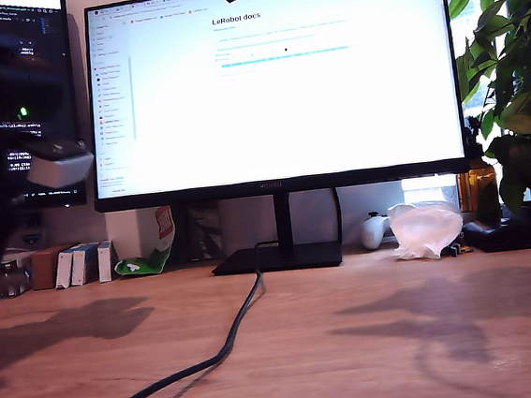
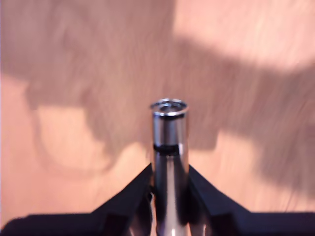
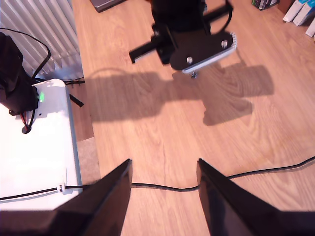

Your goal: Pick the metallic laser pointer with your right arm, pass it to your left arm, then place it down to the left side of the table

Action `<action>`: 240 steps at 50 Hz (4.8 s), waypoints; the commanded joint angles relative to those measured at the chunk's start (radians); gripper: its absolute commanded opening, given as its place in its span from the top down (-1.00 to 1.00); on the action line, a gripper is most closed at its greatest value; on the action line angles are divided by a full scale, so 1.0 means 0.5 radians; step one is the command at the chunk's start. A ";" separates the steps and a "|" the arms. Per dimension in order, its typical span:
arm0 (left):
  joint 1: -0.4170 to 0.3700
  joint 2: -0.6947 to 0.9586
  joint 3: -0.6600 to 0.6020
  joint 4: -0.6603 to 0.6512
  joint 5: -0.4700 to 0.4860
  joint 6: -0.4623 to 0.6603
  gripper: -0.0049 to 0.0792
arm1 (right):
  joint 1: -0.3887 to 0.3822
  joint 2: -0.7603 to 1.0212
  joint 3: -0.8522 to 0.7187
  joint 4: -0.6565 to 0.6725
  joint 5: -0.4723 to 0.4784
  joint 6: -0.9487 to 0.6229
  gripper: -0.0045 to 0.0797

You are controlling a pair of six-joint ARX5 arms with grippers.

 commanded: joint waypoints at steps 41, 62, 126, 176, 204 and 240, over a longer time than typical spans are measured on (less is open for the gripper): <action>-0.009 0.139 -0.036 -0.158 0.254 -0.056 0.94 | 0.009 0.020 -0.015 0.030 -0.007 -0.005 0.00; -0.018 0.139 -0.036 -0.092 0.252 -0.056 0.52 | 0.009 0.020 -0.015 0.018 -0.007 -0.006 0.00; -0.003 -0.350 0.070 0.069 0.468 -0.750 0.93 | 0.005 0.020 -0.015 0.069 0.002 0.040 0.92; 0.447 -0.768 0.265 1.476 1.210 -2.029 0.93 | -0.878 -0.028 -0.014 1.721 0.674 0.388 0.92; 0.796 -0.821 0.532 1.501 1.479 -2.386 0.93 | -1.669 -0.544 0.233 1.570 0.541 0.386 0.92; 0.796 -1.440 0.249 1.394 1.449 -2.418 0.93 | -1.670 -1.257 -0.306 1.398 0.468 0.425 0.92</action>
